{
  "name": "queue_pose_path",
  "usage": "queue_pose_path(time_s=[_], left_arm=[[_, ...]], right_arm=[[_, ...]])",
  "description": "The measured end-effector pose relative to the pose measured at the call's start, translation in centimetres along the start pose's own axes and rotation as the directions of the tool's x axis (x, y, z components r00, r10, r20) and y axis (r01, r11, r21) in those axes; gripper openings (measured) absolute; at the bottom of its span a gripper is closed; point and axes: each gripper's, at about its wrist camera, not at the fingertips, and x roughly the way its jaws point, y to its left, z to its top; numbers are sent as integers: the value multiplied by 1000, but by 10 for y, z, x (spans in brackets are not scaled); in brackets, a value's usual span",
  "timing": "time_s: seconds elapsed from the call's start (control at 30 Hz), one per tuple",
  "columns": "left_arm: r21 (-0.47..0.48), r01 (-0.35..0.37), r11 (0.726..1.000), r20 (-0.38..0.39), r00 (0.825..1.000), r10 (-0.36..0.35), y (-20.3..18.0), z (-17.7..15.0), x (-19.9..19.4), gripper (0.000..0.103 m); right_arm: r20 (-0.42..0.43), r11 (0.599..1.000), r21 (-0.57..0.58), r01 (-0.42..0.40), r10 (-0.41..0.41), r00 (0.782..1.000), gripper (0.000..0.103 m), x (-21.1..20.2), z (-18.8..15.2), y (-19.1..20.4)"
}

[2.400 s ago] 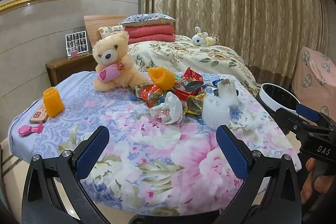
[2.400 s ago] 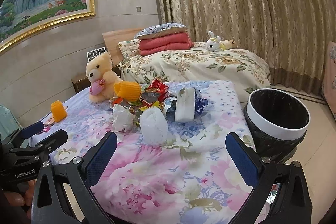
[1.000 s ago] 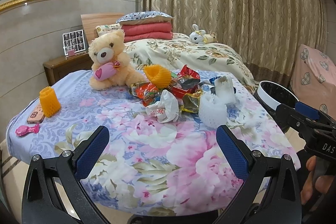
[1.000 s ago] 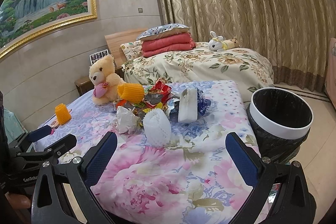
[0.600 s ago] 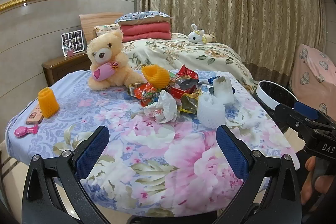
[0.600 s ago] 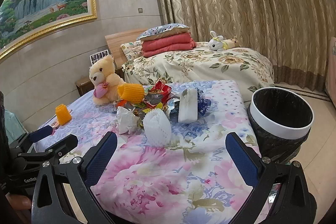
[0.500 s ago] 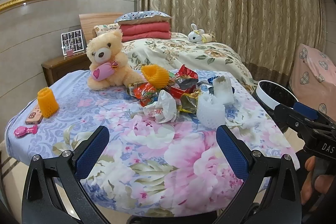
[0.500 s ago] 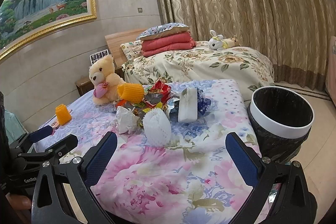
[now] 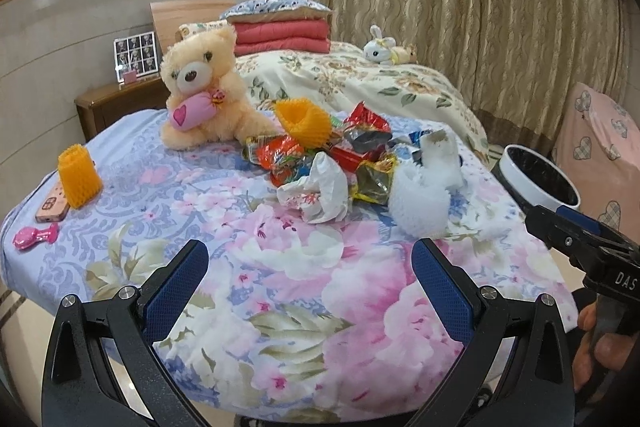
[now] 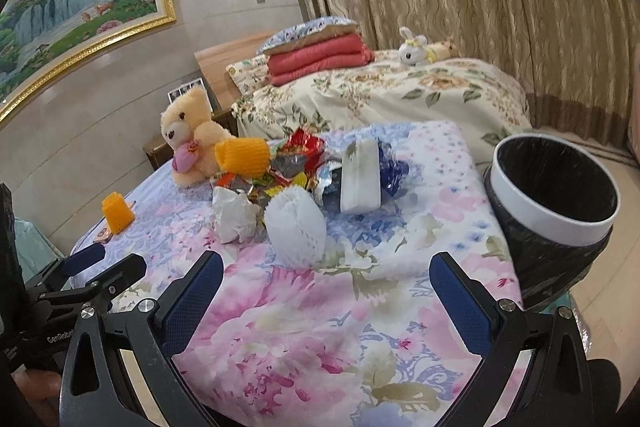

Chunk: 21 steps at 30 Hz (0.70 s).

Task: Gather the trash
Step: 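Grasp the white foam net with the right tool while the left tool grasps the crumpled plastic bag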

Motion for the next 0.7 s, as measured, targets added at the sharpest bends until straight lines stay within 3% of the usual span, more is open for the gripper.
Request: queue_pose_path(time_s=[0.27,0.47,0.7], left_arm=[[-7,9,1000,-85,996,-10,9,8,43,97],[-20,17,1000,-136,991,-20,14,16,74,92],[-21,37,999,-182,983,-41,10,27,105,78]], right_arm=[[-99,1000,11,-16,17,995,102,36,-3,-1],[-152,999,31,-25,29,988,91,67,4,-5],[-216,998,42,-50,58,975,81,99,6,-5]])
